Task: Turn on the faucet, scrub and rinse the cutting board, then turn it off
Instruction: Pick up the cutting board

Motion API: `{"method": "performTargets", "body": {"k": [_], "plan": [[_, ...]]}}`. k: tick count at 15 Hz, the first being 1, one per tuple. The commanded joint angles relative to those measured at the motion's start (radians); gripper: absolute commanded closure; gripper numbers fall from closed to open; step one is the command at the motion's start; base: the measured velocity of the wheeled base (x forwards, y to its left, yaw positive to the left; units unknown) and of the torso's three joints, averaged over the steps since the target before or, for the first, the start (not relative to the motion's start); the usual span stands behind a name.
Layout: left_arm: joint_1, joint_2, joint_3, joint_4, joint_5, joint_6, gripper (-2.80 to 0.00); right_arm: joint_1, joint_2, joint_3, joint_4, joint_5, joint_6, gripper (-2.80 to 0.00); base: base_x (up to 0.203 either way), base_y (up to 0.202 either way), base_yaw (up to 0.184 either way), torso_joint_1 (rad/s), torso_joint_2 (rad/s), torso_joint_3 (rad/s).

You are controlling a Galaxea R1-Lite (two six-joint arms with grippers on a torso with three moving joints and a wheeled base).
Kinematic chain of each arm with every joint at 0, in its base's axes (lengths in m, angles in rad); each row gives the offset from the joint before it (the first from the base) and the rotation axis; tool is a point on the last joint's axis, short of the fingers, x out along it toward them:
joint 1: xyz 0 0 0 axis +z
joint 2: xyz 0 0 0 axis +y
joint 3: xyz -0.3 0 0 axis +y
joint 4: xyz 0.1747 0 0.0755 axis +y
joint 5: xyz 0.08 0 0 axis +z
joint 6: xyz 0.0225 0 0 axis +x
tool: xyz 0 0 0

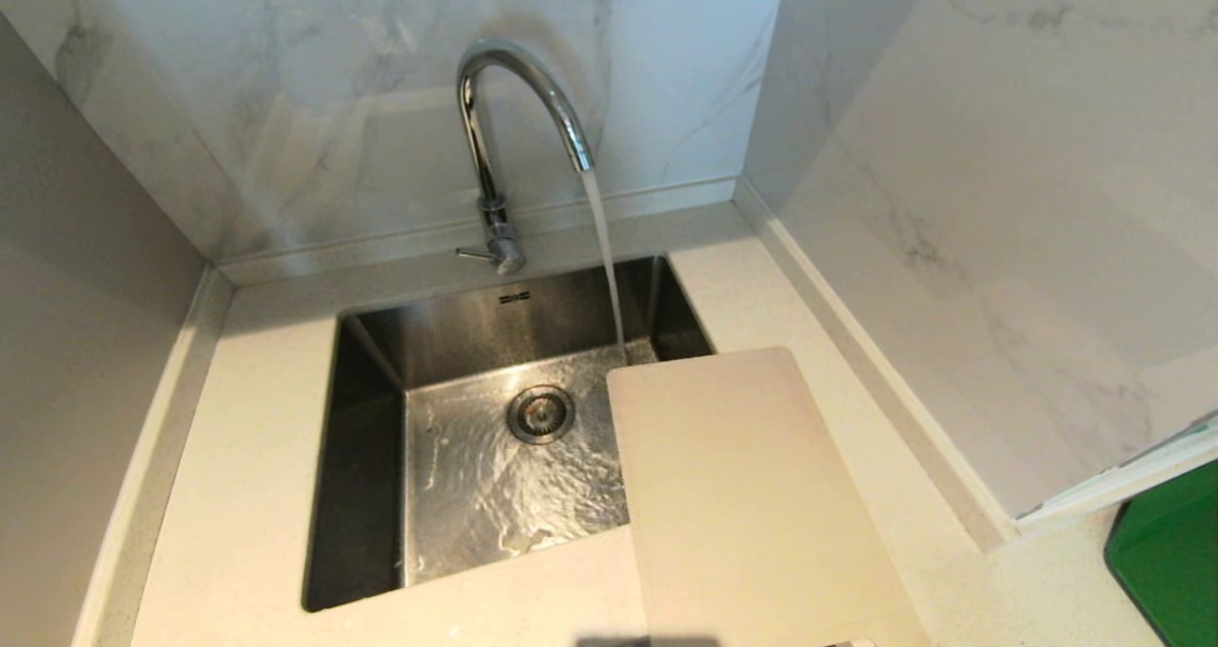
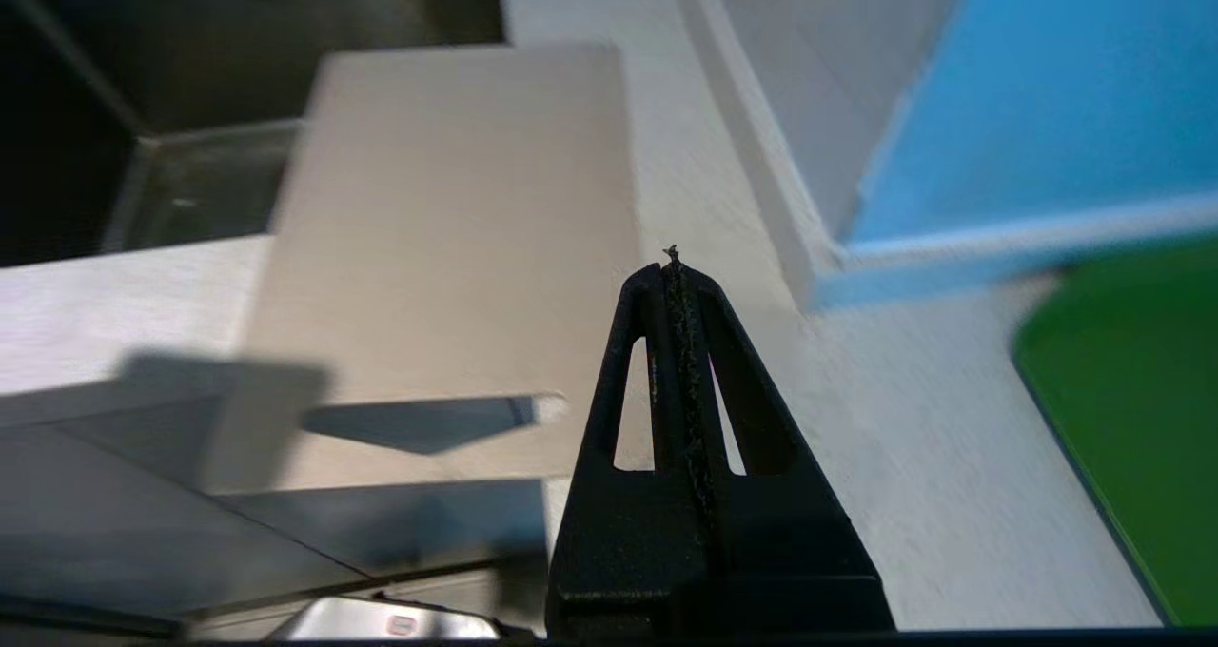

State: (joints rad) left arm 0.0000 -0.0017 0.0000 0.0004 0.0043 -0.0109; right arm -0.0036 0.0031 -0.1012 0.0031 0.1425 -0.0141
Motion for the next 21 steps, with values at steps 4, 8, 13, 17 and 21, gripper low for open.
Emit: {"method": "performTargets", "body": {"k": [4,8,13,17,21], "plan": [[0.0,0.002,0.003,0.0,0.0,0.0,0.0,0.0,0.229,-0.22,0.007,0.103,-0.045,0.0,0.0,0.0,0.0,0.0,0.0,0.0],[0.0,0.0,0.003,0.0,0.0,0.0,0.0,0.0,0.438,-0.413,0.002,0.111,-0.122,0.0,0.0,0.0,0.0,0.0,0.0,0.0],[0.0,0.002,0.003,0.0,-0.001,0.0,0.0,-0.001,0.638,-0.618,0.002,0.145,-0.272,0.0,0.0,0.0,0.0,0.0,0.0,0.0],[0.0,0.001,0.003,0.0,-0.001,0.0,0.0,-0.001,0.795,-0.718,0.003,0.181,-0.377,0.0,0.0,0.0,0.0,0.0,0.0,0.0],[0.0,0.0,0.003,0.0,-0.001,0.0,0.0,-0.001,0.981,-0.82,0.004,0.183,-0.553,0.0,0.0,0.0,0.0,0.0,0.0,0.0]]}}
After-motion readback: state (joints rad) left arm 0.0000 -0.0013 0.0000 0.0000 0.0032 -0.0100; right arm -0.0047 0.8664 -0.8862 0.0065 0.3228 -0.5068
